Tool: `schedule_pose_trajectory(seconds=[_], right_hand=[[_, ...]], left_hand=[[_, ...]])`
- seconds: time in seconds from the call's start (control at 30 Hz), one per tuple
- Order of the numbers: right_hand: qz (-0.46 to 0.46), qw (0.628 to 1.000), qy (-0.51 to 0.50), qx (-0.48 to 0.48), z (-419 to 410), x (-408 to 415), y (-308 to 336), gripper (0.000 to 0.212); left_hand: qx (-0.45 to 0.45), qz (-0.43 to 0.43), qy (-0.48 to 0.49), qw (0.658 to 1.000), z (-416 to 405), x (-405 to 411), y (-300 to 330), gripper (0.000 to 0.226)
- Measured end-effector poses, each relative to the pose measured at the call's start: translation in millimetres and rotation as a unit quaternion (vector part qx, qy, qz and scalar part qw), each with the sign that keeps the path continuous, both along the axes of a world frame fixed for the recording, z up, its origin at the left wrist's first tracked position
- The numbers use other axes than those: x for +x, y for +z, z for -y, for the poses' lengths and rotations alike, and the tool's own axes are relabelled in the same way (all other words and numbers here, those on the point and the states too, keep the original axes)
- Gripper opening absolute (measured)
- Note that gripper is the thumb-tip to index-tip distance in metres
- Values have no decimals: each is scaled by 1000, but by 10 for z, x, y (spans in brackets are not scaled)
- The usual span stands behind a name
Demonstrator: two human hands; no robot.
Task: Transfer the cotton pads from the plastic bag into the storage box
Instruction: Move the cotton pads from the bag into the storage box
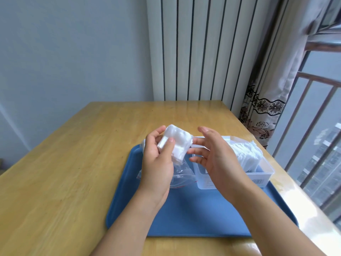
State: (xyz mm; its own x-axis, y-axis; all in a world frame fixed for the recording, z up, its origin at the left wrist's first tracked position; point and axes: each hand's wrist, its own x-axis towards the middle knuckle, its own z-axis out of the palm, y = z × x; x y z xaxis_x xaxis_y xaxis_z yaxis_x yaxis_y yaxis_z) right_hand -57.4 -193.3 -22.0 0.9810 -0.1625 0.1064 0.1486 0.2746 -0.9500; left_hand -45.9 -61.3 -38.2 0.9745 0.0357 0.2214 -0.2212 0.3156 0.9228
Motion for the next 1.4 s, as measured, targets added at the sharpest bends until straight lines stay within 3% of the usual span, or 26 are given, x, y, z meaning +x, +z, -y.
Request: schedule_pose_trajectory(seconds=[0.1, 0.17, 0.23, 0.4, 0.5, 0.67, 0.73, 0.9, 1.13, 1.3, 1.4], right_hand=[[-23, 999, -2, -42, -45, -29, -43, 53], [-28, 998, 30, -56, -96, -57, -79, 76], [-15, 997, 40, -69, -136, -92, -93, 85], [0, 986, 83, -147, -67, -165, -53, 78], [30, 974, 50, -218, 109, -130, 49, 57], [40, 954, 47, -294, 383, -67, 98, 19], [26, 959, 33, -280, 443, -39, 100, 14], [-22, 975, -52, -213, 383, 7, 82, 22], [-94, 920, -76, -372, 314, 75, -8, 28], [-86, 870, -105, -475, 328, 77, -36, 30], [-111, 891, -97, -429, 381, 76, 6, 37]], left_hand=[[-30, -30, -47, 998, 4, -9, 6, 46], [-11, -30, -87, 996, 39, -53, 0, 49], [18, -22, -132, 991, 82, -89, -17, 52], [102, -5, -178, 979, 79, -82, -46, 58], [123, 6, -161, 979, 35, -33, -59, 49], [174, 53, -105, 978, 21, 38, -124, 66], [180, 61, -88, 978, 44, 17, -125, 69], [300, 137, -33, 943, 68, -28, -169, 69], [383, 192, 31, 903, 60, -5, -230, 52], [467, 268, -63, 840, 76, -61, -187, 8], [498, 247, -71, 828, 58, -49, -225, 10]])
